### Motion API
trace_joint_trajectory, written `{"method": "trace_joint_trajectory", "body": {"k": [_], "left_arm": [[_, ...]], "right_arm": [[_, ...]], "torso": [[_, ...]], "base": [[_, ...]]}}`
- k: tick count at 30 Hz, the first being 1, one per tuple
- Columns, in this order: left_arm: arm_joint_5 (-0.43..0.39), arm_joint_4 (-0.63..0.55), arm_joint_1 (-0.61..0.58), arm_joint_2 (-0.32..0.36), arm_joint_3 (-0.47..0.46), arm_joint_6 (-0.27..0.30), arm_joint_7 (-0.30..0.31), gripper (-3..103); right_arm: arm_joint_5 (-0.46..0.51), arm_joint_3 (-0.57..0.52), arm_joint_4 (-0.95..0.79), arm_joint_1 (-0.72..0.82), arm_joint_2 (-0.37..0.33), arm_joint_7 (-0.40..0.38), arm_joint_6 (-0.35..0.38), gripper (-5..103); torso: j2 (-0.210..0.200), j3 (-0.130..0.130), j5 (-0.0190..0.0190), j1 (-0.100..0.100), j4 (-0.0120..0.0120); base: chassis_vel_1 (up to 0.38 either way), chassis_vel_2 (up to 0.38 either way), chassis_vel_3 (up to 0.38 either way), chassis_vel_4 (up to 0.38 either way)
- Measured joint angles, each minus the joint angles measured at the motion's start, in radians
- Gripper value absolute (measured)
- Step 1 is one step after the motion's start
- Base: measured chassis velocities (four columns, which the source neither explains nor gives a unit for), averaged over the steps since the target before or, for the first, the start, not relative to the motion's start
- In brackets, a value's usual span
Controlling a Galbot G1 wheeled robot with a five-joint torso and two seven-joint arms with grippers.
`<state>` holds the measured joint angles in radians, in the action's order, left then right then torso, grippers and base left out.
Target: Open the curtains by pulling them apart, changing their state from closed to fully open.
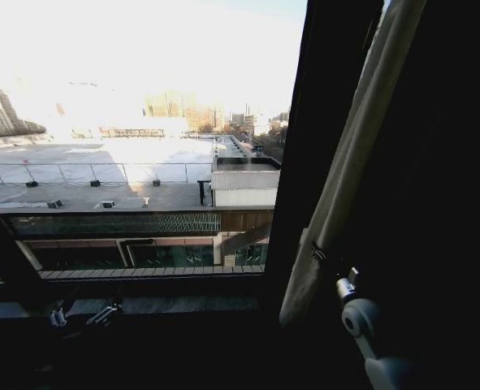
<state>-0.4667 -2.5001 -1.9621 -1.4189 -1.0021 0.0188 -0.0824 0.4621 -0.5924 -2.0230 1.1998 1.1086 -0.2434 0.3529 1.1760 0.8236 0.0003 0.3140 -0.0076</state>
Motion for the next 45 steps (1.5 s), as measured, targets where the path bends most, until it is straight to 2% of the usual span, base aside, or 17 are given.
{"method": "trace_joint_trajectory", "body": {"k": [2,3,5,7,10,11,13,14,32,45], "left_arm": [[0.0,0.0,0.002,0.003,0.0,0.002,0.001,100],[0.0,0.0,0.002,0.003,0.0,0.002,0.001,100],[0.0,0.0,0.002,0.004,0.0,0.003,0.001,100],[0.0,0.0,0.002,0.004,0.0,0.003,0.001,100],[0.0,0.0,0.002,0.0,0.0,0.003,0.002,100],[0.0,0.0,0.002,0.0,0.0,0.003,0.002,100],[0.0,0.0,0.002,-0.002,0.0,0.004,0.002,100],[0.0,0.0,0.003,-0.003,0.0,0.005,0.002,100],[0.01,0.0,0.007,-0.024,0.008,0.009,0.003,100],[0.016,0.0,0.004,-0.025,0.007,0.007,0.003,100]], "right_arm": [[0.002,0.004,0.0,-0.003,0.0,0.001,0.0,38],[0.002,0.004,0.0,-0.003,0.0,0.001,0.0,38],[0.003,0.007,0.0,-0.006,-0.001,0.002,-0.001,28],[0.004,0.007,0.0,-0.007,-0.002,0.002,-0.001,28],[0.015,0.008,-0.003,-0.01,-0.009,0.003,-0.004,12],[0.015,0.008,-0.003,-0.01,-0.009,0.003,-0.004,12],[0.037,0.008,-0.012,-0.009,-0.014,0.003,-0.006,3],[0.04,0.009,-0.015,-0.007,-0.016,0.003,-0.006,1],[0.057,0.003,-0.028,0.01,-0.026,0.003,-0.003,0],[0.056,-0.003,-0.036,0.02,-0.021,0.003,-0.004,0]], "torso": [[0.0,0.0,-0.0001,0.0,0.0],[0.0,0.0,-0.0001,0.0,0.0],[0.0,0.0,0.0,0.0,0.0],[0.0,0.0,0.0,0.0,0.0],[0.0,0.0,0.0,0.0,0.0],[0.0,0.0,0.0,0.0,0.0],[0.0,0.0,-0.0001,0.0,0.0],[0.0,0.0,0.0,0.0,0.0001],[0.0,0.0,-0.0001,0.0,0.0],[0.0,0.0,0.0002,0.0,0.0]], "base": [[0.0,0.0,0.0,0.0],[0.0,0.0,0.0,0.0],[0.0,0.0,0.0,0.0],[0.0,0.0,0.0,0.0],[0.0,0.0,0.0,0.0],[0.0,0.0,0.0,0.0],[0.0,0.0,0.0,0.0],[0.0,0.0,0.0,0.0],[-0.001,-0.013,0.006,0.011],[-0.116,-0.243,0.124,0.232]]}}
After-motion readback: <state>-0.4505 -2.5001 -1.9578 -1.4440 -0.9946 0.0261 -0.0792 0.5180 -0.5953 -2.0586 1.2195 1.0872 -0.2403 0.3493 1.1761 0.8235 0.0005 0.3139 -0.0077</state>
